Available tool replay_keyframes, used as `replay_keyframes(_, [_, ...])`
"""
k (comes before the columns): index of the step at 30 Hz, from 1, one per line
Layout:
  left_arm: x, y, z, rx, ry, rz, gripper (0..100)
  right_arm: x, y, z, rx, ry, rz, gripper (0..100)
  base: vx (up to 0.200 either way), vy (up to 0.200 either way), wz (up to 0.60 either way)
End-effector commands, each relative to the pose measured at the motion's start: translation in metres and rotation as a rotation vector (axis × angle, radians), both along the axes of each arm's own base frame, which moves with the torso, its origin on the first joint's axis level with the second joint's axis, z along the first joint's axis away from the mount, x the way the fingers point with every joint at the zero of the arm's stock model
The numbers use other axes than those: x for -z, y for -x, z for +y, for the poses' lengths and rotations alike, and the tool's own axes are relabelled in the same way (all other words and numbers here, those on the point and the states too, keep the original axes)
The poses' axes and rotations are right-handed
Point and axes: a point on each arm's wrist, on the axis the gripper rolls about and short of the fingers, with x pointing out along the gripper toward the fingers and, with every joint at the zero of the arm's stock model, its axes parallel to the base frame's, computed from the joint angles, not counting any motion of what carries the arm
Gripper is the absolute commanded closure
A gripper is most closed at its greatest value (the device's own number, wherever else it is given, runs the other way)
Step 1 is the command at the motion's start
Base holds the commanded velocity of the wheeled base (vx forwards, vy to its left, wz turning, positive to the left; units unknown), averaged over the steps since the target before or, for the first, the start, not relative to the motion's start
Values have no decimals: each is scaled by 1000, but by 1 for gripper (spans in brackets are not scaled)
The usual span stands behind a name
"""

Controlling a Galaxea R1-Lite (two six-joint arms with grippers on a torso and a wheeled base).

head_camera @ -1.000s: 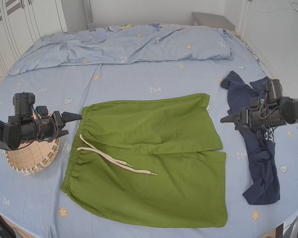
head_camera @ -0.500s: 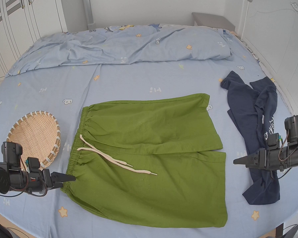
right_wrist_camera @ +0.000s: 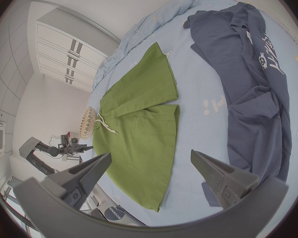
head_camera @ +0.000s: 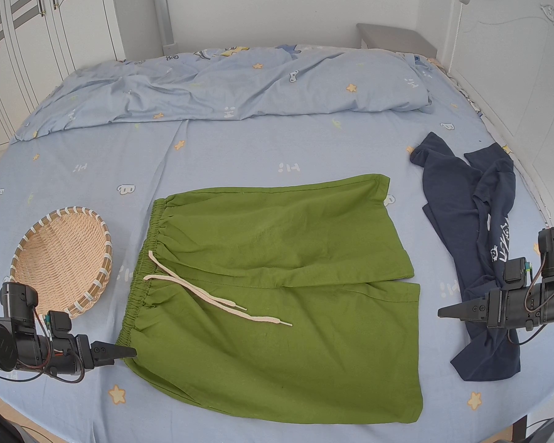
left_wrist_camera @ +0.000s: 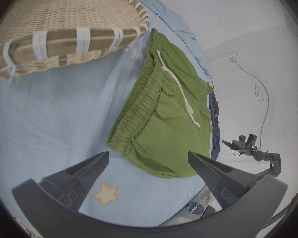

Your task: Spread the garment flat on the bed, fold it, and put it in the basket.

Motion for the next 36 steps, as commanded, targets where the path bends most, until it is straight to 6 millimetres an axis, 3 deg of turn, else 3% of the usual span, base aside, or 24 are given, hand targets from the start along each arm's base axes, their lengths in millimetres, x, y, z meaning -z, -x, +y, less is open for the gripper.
replay_keyframes(1, [20, -4, 1, 36, -5, 65, 0, 1, 0, 0, -1, 0, 3, 0, 0, 0, 0])
replay_keyframes(14, [34, -21, 4, 54, -28, 14, 0, -2, 0, -1, 3, -1, -11, 0, 0, 0, 0])
replay_keyframes(36, [29, -27, 6, 50, -59, -91, 0, -1, -1, -1, 4, -2, -15, 0, 0, 0, 0])
